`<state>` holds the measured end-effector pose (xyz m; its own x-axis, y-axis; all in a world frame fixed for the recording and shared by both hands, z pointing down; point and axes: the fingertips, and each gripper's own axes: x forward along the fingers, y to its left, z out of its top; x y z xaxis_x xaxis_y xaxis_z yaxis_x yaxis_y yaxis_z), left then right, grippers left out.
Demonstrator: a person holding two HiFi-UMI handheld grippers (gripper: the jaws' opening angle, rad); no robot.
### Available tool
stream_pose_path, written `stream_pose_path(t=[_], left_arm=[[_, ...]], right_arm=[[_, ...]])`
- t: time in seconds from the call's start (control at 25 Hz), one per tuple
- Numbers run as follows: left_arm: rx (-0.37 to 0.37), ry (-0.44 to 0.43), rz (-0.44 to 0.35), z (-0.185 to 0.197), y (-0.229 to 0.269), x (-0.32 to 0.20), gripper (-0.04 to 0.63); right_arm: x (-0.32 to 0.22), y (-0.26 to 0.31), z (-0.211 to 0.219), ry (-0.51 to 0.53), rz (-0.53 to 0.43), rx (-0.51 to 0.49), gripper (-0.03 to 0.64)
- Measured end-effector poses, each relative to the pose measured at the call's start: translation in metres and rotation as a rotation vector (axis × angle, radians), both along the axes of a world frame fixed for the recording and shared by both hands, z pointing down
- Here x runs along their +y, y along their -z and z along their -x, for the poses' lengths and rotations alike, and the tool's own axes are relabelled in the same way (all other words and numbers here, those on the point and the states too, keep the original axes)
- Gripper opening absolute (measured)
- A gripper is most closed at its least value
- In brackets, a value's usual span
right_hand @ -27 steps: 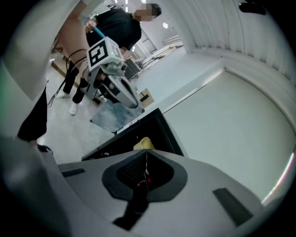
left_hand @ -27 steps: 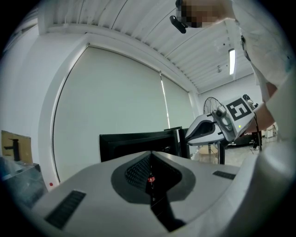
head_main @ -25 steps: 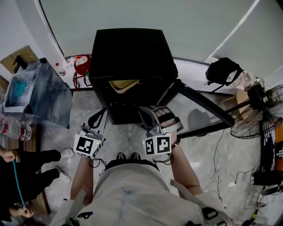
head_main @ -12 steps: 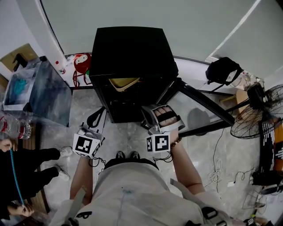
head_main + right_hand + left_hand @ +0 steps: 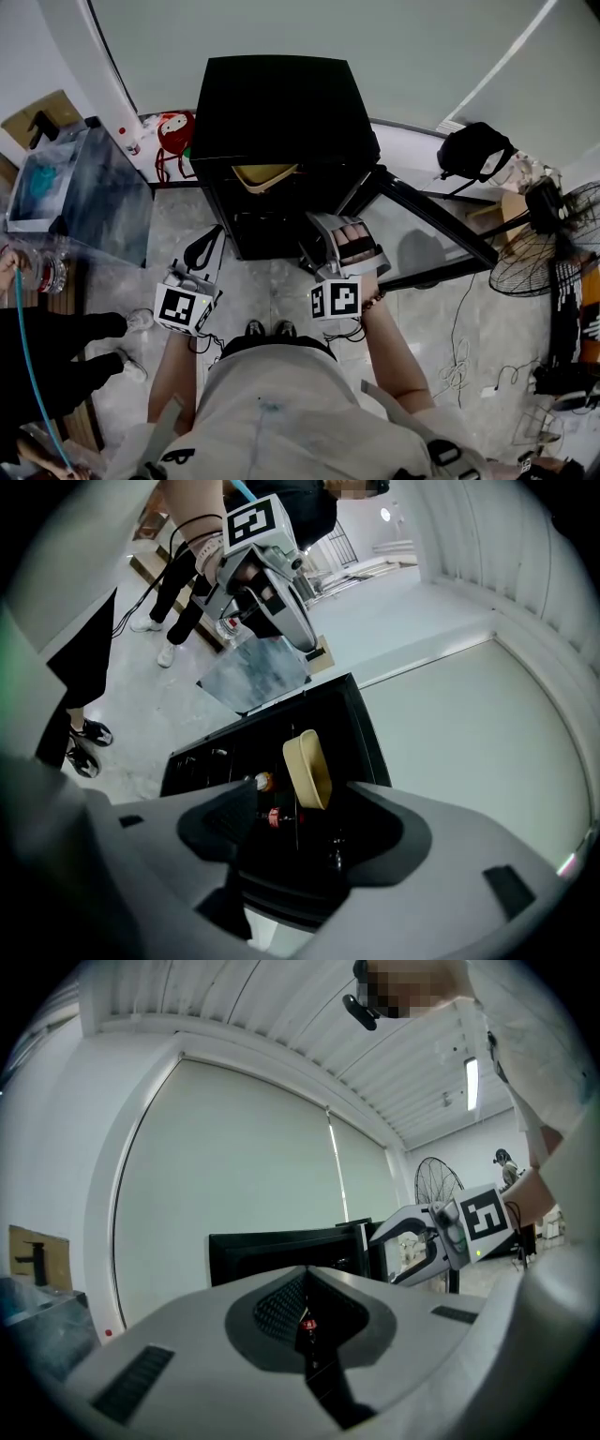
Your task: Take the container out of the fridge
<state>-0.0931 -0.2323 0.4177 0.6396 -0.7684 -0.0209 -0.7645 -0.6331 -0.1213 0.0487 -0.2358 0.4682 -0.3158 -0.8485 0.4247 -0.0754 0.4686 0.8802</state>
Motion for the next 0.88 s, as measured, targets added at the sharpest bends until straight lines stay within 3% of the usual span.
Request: stream_pose_path(t=[0.44,0.6,0.88], left_arm=[[-0.009,0.036,0.016,0.010,-0.008,-0.002,0.006],[-0.019,0.075,0.012,0.025,-0.009,-0.003,0.006],[-0.019,0.159,0.043,0.058,-0.013,-0.001,0.006]], right_arm=[[-0.049,-0.025,0.011,0.015,-0.003,0.063,0.284],[-0.084,-0.038,0.027,0.043,-0.026,0.117,0.284],[-0.126,-0.062,0.045,0.063,0.020,0.174,0.284]])
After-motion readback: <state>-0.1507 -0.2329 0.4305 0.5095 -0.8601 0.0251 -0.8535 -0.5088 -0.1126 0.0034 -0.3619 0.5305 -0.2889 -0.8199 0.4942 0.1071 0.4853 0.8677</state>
